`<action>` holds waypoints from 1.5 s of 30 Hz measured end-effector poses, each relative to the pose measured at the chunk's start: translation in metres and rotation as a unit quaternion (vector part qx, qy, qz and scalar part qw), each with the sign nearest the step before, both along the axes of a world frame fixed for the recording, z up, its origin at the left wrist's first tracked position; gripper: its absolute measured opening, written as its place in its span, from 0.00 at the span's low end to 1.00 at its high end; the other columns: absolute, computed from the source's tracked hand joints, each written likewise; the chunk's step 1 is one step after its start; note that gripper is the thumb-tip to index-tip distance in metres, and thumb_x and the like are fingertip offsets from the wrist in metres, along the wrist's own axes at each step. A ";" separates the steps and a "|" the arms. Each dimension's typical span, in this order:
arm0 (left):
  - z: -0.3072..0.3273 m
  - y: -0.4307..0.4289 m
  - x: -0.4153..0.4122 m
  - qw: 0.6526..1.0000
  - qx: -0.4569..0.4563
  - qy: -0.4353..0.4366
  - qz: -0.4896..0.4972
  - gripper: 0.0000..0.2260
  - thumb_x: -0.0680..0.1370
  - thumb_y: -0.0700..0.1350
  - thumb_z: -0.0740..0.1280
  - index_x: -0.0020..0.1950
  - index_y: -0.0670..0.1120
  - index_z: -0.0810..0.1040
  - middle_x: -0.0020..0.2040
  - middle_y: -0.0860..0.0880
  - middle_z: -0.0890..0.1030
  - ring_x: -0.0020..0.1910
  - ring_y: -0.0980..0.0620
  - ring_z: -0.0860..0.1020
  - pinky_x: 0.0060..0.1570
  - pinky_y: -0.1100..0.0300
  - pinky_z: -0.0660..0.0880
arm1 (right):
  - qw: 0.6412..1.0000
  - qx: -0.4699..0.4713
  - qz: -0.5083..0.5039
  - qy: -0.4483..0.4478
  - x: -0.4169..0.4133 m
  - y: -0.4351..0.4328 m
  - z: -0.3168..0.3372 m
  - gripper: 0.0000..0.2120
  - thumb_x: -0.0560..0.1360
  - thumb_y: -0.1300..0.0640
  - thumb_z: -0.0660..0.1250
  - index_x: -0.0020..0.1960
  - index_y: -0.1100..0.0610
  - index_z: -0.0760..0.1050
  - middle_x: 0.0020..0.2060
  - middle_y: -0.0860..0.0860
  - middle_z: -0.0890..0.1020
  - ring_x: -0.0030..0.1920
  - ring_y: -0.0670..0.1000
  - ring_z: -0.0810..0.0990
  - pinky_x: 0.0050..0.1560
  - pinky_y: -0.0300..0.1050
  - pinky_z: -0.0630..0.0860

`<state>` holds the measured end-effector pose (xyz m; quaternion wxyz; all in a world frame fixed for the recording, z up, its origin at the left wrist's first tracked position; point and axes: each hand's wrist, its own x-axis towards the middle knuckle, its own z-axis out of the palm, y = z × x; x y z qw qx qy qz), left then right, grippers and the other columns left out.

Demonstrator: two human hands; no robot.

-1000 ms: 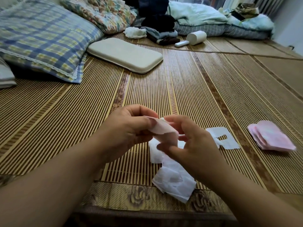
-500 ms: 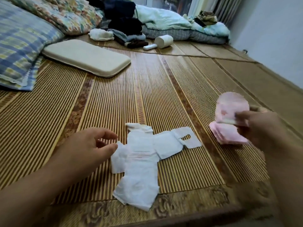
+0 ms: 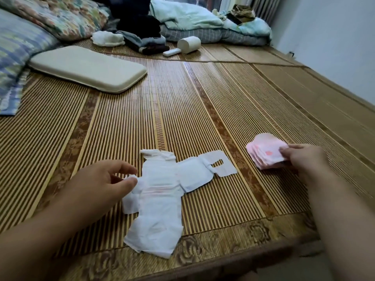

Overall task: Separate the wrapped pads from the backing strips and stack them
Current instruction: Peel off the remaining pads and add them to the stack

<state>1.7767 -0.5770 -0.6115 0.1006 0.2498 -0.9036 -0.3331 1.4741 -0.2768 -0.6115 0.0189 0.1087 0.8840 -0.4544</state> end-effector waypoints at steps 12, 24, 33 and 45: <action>0.005 -0.001 0.000 0.999 -0.040 -0.009 0.021 0.07 0.71 0.54 0.70 0.48 0.60 0.79 0.34 0.60 0.77 0.32 0.64 0.75 0.25 0.68 0.65 | 0.902 0.166 0.281 0.284 0.076 -0.076 0.034 0.15 0.72 0.50 0.69 0.56 0.54 0.78 0.46 0.52 0.79 0.41 0.46 0.77 0.39 0.39 0.74; -0.002 0.015 -0.005 0.998 -0.019 -0.034 -0.047 0.12 0.68 0.57 0.71 0.50 0.59 0.81 0.47 0.60 0.75 0.40 0.63 0.72 0.40 0.61 0.72 | 0.869 0.218 0.411 0.171 0.123 -0.173 -0.024 0.22 0.75 0.41 0.61 0.63 0.53 0.76 0.58 0.54 0.79 0.60 0.56 0.73 0.58 0.54 0.71; -0.016 0.032 -0.009 0.990 -0.046 -0.102 -0.088 0.21 0.68 0.60 0.71 0.59 0.62 0.76 0.54 0.59 0.71 0.50 0.58 0.73 0.52 0.53 0.75 | 0.876 0.244 0.380 0.171 0.129 -0.203 -0.030 0.10 0.74 0.44 0.64 0.45 0.50 0.78 0.40 0.48 0.75 0.46 0.51 0.70 0.45 0.48 0.63; 0.019 0.013 -0.007 0.919 0.374 0.071 -0.102 0.17 0.69 0.45 0.74 0.56 0.50 0.78 0.52 0.50 0.84 0.50 0.55 0.82 0.51 0.53 0.79 | 0.775 -0.459 0.433 -0.026 0.178 -0.167 0.100 0.05 0.74 0.65 0.64 0.44 0.56 0.73 0.33 0.52 0.83 0.32 0.51 0.81 0.30 0.42 0.77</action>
